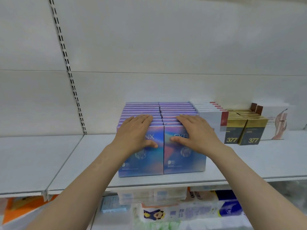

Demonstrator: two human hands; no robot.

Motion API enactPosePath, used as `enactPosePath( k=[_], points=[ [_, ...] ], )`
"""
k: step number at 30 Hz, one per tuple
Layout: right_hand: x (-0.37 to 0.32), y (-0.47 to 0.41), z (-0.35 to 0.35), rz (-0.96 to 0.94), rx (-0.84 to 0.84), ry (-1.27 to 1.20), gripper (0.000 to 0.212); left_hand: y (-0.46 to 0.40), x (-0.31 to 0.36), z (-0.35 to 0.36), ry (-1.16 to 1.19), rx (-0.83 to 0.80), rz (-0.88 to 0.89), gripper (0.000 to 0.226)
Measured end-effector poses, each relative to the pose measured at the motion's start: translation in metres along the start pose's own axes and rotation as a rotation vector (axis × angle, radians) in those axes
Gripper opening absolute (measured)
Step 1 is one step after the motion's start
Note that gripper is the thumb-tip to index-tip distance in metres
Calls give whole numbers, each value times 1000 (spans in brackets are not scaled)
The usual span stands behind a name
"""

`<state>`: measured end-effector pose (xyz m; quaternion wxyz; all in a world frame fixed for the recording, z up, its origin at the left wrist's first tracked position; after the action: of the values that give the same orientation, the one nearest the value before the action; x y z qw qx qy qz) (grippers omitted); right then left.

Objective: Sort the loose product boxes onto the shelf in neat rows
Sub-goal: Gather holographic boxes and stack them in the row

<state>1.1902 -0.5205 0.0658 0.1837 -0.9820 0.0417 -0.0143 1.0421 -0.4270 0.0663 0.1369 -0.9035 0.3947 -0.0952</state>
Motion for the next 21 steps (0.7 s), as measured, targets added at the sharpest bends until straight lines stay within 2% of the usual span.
enactPosePath(
  k=[7, 17, 21],
  points=[
    [-2, 2, 1, -30, -37, 13, 90, -4, 3, 3, -31, -34, -1, 111],
    [-11, -4, 2, -52, -53, 21, 84, -8, 12, 0, 3, -46, 42, 107],
    [-6, -10, 1, -54, -84, 6, 94, -11, 5, -9, 67, -81, 52, 103]
  ],
)
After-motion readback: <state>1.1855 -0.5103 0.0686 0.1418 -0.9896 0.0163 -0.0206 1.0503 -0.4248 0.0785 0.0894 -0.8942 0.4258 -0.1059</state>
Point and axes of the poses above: each hand's wrist, its own y-axis away from the middle knuckle, its own z-axis out of the palm, x = y × z, the point moved 9 cm from there along -y, towards the middle knuckle, and after that the axes turned 9 degrees about -z, right-handed, at the moved point
